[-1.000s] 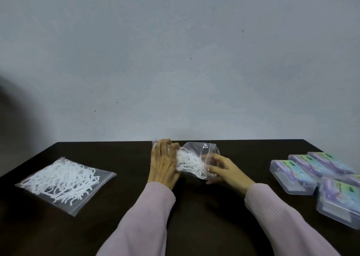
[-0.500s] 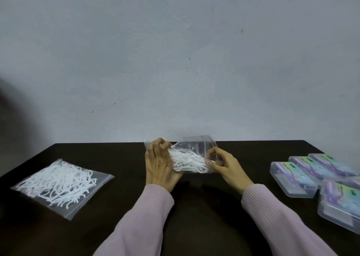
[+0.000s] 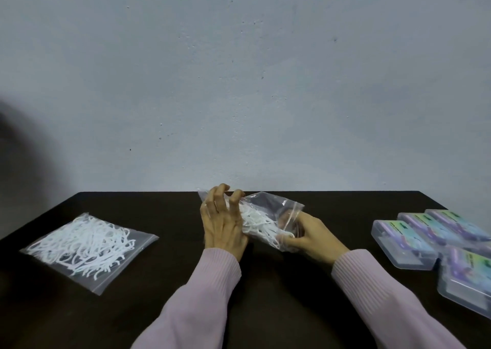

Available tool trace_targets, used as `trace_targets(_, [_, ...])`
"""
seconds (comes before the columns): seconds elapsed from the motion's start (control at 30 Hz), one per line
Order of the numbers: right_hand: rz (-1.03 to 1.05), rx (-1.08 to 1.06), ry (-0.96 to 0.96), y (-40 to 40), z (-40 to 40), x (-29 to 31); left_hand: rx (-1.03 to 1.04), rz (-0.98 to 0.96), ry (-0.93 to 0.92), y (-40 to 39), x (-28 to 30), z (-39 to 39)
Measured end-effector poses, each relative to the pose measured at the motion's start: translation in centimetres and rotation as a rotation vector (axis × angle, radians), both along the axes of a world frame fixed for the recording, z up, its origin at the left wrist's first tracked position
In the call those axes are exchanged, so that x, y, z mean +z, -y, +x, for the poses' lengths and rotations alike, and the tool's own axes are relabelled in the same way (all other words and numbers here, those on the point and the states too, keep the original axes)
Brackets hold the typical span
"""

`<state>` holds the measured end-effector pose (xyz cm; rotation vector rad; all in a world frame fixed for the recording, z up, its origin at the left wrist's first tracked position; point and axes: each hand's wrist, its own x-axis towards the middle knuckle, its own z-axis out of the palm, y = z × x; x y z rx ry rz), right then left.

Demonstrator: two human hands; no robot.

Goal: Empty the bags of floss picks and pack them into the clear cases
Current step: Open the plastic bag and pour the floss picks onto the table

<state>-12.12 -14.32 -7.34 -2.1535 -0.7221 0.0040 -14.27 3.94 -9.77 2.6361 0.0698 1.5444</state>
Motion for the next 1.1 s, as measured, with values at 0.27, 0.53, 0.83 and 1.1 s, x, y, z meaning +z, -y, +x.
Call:
trace_targets(0.27, [0.031, -0.025, -0.289, -0.3, -0.1, -0.6, 0.027, 0.105, -0.141, 0.6, -0.1, -0.2])
trace_targets(0.53, [0.039, 0.038, -0.15, 0.0, 0.3, -0.9, 0.063, 0.126, -0.215, 0.5, 0.2, -0.4])
trace_targets(0.83, [-0.072, -0.033, -0.118, 0.5, 0.9, -0.8, 0.16, 0.202, -0.553, 0.0, 1.8, -1.3])
trace_targets(1.1, [0.005, -0.113, -0.07, 1.6, 1.3, -0.2, 0.205, 0.206, -0.538, -0.3, 2.3, -1.6])
